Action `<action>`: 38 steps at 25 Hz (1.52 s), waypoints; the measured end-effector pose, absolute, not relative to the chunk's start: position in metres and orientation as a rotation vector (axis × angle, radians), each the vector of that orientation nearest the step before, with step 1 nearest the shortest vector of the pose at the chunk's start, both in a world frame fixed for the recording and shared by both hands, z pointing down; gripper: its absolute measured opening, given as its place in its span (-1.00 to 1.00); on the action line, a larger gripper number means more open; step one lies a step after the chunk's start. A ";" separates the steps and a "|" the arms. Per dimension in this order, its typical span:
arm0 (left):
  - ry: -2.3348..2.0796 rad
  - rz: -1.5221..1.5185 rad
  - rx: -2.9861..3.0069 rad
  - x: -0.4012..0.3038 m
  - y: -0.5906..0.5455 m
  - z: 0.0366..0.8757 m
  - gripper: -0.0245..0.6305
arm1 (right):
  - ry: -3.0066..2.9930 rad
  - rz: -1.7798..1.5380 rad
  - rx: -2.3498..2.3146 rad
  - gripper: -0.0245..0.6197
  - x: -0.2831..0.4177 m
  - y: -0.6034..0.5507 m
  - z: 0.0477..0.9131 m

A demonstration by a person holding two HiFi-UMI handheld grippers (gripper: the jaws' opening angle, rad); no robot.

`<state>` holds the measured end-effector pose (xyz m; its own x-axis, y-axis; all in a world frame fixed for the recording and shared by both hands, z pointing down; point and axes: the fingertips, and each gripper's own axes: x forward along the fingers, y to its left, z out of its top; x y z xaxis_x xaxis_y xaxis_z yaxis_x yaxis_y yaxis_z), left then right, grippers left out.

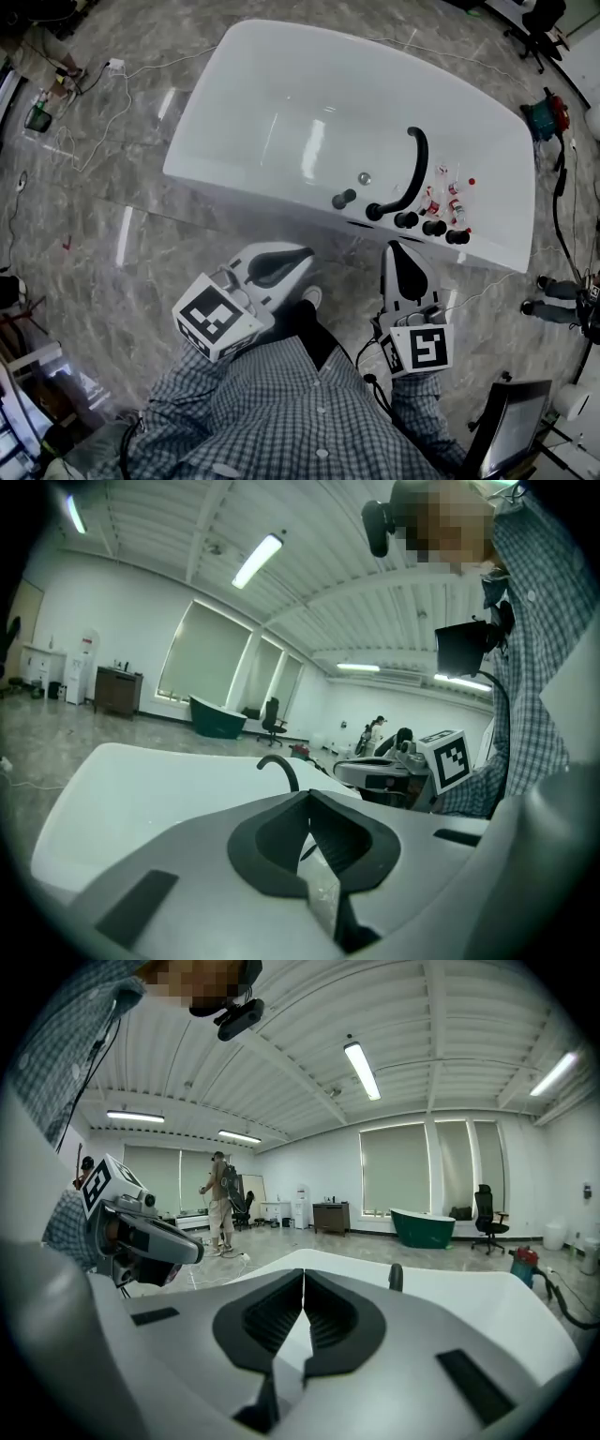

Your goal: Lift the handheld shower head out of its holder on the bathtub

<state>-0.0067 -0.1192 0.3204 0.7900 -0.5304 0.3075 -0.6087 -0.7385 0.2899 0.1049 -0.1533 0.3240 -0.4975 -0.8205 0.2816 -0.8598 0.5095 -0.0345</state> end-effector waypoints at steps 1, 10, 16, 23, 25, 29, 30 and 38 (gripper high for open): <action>-0.862 0.283 2.600 -0.008 -0.122 0.323 -0.90 | -2.520 0.250 1.430 -0.87 0.103 -0.158 0.327; -0.853 0.249 2.561 -0.014 -0.143 0.361 -0.90 | -2.505 0.322 1.407 -0.87 0.090 -0.175 0.370; -0.815 0.209 2.566 -0.008 -0.160 0.382 -0.90 | -2.478 0.374 1.420 -0.87 0.090 -0.187 0.400; -0.772 0.254 2.566 -0.008 -0.183 0.422 -0.90 | -2.452 0.360 1.395 -0.87 0.088 -0.209 0.434; -0.760 0.263 2.575 -0.006 -0.189 0.430 -0.90 | -2.453 0.357 1.386 -0.87 0.087 -0.214 0.442; -0.753 0.333 2.603 -0.006 -0.202 0.449 -0.90 | -2.472 0.374 1.368 -0.87 0.087 -0.222 0.458; -0.757 0.329 2.602 -0.006 -0.206 0.453 -0.90 | -2.468 0.375 1.364 -0.87 0.088 -0.224 0.463; -0.796 0.299 2.532 -0.011 -0.226 0.488 -0.90 | -2.442 0.403 1.343 -0.87 0.094 -0.232 0.502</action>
<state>-0.0109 -0.2261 0.4878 0.8084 -0.4832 0.3361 -0.5850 -0.7232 0.3671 0.0939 -0.2316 0.5018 -0.5045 -0.7598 0.4101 -0.8513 0.5169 -0.0895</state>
